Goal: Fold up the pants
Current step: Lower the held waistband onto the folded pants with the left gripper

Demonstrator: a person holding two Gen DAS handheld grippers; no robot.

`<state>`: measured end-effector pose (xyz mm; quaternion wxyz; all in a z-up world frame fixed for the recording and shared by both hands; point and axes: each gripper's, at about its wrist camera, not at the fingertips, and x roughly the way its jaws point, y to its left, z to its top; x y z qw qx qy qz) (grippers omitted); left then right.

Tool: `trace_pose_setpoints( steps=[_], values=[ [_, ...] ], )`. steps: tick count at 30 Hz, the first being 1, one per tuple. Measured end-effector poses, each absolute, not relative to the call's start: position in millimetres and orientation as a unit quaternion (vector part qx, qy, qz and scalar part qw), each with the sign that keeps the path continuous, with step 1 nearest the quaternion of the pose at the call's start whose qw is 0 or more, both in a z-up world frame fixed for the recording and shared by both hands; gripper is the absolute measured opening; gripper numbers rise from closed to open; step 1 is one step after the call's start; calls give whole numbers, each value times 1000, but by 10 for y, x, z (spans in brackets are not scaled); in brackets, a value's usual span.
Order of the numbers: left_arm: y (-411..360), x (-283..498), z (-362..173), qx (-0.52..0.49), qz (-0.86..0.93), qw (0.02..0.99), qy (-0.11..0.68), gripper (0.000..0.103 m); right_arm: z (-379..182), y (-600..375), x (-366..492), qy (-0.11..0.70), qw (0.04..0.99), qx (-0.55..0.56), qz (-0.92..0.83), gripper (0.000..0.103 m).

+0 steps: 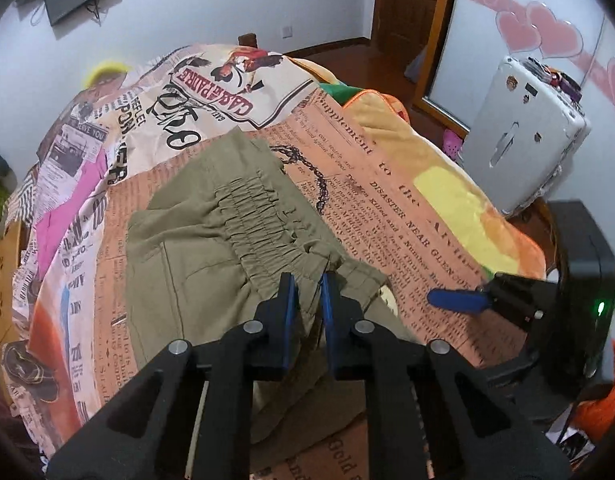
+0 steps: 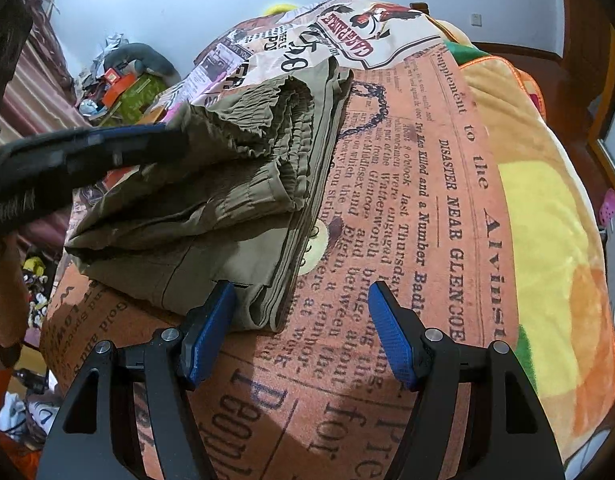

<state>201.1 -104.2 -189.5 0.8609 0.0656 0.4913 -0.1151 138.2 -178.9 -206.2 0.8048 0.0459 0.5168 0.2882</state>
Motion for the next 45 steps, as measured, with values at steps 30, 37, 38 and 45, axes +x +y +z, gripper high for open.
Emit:
trace_pose_setpoints(
  steps=[30,37,38,45],
  values=[
    [-1347,2013,-2372,159,-119,836,512,41,-2034,-1878,1299,521,803,42,286,65],
    [-1214,1979,-2199,115,-148,839,510,22,-2056,-1893,1292,520,803,47,288,66],
    [-1174,1958,-2171,107,-155,838,512,22,-2057,-1894,1292,520,803,47,289,66],
    [-1150,1748,-2151,102,-180,831,516,20,-2069,-1885,1290,519,804,47,286,67]
  ],
)
